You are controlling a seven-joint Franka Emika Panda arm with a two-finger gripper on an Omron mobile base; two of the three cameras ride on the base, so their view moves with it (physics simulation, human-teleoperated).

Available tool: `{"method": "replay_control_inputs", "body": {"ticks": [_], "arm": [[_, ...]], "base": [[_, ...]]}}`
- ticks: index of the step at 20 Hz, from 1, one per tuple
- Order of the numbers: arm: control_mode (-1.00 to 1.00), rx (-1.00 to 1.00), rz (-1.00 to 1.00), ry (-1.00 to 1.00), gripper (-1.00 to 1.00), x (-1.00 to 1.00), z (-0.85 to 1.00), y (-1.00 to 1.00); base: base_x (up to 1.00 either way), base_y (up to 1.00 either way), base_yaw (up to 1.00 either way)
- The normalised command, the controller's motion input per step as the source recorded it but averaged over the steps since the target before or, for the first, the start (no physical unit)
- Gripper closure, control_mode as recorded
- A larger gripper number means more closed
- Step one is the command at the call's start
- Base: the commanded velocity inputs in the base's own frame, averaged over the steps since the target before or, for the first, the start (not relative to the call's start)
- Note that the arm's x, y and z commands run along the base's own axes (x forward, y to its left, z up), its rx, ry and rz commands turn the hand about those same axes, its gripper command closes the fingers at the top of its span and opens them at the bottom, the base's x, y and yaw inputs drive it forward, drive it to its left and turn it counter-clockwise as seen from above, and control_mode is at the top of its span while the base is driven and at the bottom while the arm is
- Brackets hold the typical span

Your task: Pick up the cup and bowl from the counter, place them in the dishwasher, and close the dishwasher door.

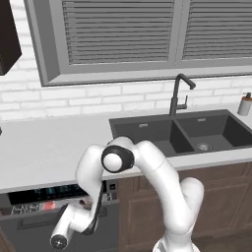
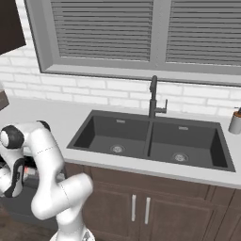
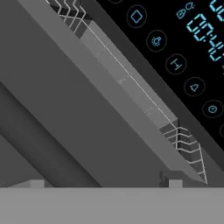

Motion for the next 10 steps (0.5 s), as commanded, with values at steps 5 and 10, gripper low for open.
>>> {"method": "replay_control_inputs", "body": {"ticks": [5,10], "arm": [[-1.00,0.02,0.00,0.02,-1.00,0.72,0.23,-0.52],[-1.00,0.00,0.00,0.02,-1.00,0.95,0.13,-0.50]], "base": [[0.00,0.00,0.00],[0.00,0.00,0.00]]}}
